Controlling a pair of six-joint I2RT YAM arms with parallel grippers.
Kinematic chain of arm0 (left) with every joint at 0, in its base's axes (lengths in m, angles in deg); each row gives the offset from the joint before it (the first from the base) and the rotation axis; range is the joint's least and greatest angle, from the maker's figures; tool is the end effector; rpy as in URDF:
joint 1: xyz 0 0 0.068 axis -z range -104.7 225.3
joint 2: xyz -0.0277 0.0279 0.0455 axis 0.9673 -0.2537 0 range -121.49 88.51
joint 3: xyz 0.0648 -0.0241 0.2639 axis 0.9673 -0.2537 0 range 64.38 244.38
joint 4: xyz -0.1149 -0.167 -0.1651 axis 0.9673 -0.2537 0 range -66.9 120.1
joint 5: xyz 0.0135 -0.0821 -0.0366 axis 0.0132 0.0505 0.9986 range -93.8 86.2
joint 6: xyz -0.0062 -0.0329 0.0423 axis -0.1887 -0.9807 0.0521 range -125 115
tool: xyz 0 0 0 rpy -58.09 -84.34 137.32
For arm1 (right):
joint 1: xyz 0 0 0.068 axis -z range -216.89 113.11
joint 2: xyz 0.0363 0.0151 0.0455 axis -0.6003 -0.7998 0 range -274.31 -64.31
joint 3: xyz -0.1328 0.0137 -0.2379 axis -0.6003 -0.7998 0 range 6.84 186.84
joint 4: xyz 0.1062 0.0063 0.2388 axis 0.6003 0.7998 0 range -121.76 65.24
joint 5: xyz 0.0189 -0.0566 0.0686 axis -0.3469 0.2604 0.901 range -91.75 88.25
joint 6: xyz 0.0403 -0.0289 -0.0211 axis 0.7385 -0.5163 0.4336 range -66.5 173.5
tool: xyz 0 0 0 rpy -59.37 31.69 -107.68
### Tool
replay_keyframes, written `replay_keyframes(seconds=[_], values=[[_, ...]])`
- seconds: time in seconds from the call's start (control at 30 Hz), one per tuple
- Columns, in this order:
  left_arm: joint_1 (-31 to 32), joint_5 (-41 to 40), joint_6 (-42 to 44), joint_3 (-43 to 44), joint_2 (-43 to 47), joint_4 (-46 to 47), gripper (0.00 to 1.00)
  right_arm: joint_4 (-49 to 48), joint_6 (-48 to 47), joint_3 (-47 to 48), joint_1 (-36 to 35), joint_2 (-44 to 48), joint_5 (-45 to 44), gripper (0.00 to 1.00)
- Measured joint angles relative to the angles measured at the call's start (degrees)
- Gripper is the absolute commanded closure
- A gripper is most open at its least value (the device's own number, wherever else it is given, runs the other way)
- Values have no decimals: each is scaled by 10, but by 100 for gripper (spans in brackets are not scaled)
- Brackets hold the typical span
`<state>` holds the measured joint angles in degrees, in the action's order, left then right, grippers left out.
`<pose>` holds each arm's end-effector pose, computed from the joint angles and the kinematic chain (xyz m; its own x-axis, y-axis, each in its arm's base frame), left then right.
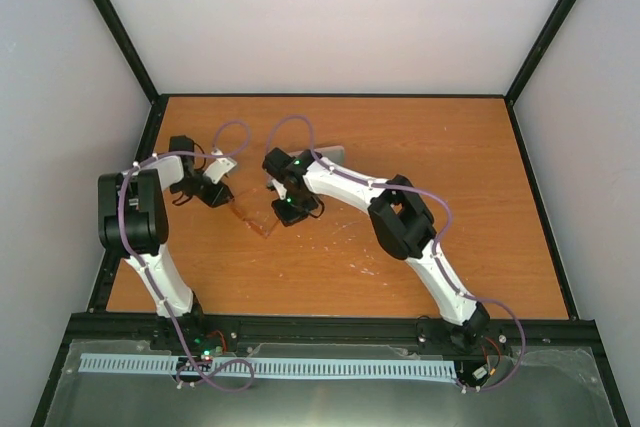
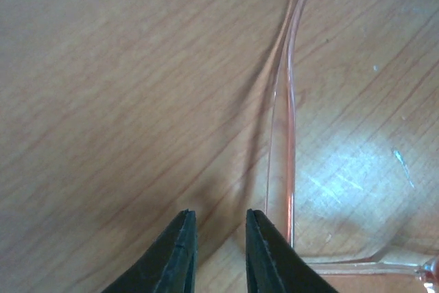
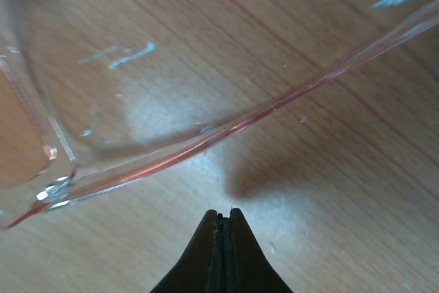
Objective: Organize the sunglasses
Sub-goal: Adjust the sunglasses at the center of the board.
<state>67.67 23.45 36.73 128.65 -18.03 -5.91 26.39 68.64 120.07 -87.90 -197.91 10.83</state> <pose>0.3374 0.0287 0.1428 -0.7415 0.4978 -0.4500 0.6267 0.7533 -0.1993 0.2924 0.3734 0.1691 -0.8004 -0.5837 -0.1364 -0.5976 0.7592 0.2579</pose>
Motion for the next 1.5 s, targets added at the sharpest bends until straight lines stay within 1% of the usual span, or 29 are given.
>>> replay_keyframes(seconds=[0.1,0.2,0.43,0.6,0.7,0.77,0.8,0.87,0.9,0.93,1.0,1.1,1.17,1.23,1.33,1.43,1.5], values=[[2,0,0,-19,6,-1,82,17,4,19,0,-32,1,97],[9,4,0,-45,24,-4,84,26,7,28,0,-35,0,97],[29,19,-3,-98,68,-27,85,35,11,63,2,-57,-4,97],[30,31,-5,-122,106,-54,85,35,13,115,4,-86,-12,96],[30,42,-5,-137,132,-72,85,34,16,126,8,-91,-19,96],[30,48,-5,-150,153,-84,85,37,21,130,11,-91,-32,89],[30,48,-6,-156,163,-88,84,38,25,131,13,-91,-41,82],[31,45,-11,-169,182,-90,83,41,37,125,16,-85,-64,64],[31,40,-16,-174,191,-89,82,38,40,106,18,-73,-72,59],[30,35,-21,-176,197,-89,82,39,39,82,19,-54,-75,55],[29,24,-31,-174,202,-82,82,37,39,30,19,-6,-73,52],[16,14,-45,-147,190,-71,82,14,5,-51,0,99,-57,52],[-8,13,-52,-109,170,-64,81,-6,-32,-82,-26,159,-33,52],[-40,13,-55,-66,144,-56,81,-19,-67,-90,-50,190,-6,51],[-97,18,-59,16,94,-50,80,-31,-124,-87,-77,188,36,50],[-148,29,-62,84,52,-49,80,-23,-170,-67,-89,142,47,50],[-172,33,-62,114,32,-50,80,-12,-196,-48,-94,104,43,50]])
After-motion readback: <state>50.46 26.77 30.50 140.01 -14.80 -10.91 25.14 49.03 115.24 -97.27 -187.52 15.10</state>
